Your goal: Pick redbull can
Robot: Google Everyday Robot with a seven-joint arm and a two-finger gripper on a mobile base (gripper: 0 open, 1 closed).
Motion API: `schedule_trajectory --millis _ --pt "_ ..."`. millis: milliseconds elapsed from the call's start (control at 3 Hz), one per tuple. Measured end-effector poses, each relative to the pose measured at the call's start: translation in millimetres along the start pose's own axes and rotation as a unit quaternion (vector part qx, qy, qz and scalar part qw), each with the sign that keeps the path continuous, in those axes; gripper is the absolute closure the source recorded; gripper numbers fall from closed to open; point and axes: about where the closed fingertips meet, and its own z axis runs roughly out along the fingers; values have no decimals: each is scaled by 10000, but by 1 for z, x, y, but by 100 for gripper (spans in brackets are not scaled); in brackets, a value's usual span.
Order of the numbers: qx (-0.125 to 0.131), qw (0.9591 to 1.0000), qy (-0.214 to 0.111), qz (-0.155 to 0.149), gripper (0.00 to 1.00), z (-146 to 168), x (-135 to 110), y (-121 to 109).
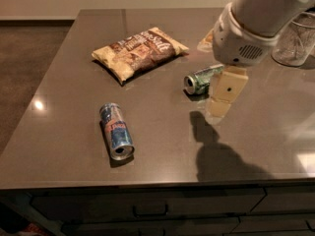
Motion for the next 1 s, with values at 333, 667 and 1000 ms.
schedule_trajectory --millis 333,667,1000 --pt "-51 9974 -155 -699 0 20 -46 -4" --pt "-77 9801 -218 -1973 0 50 -95 -16" --pt "-136 9594 -231 -2808 0 67 -112 -26"
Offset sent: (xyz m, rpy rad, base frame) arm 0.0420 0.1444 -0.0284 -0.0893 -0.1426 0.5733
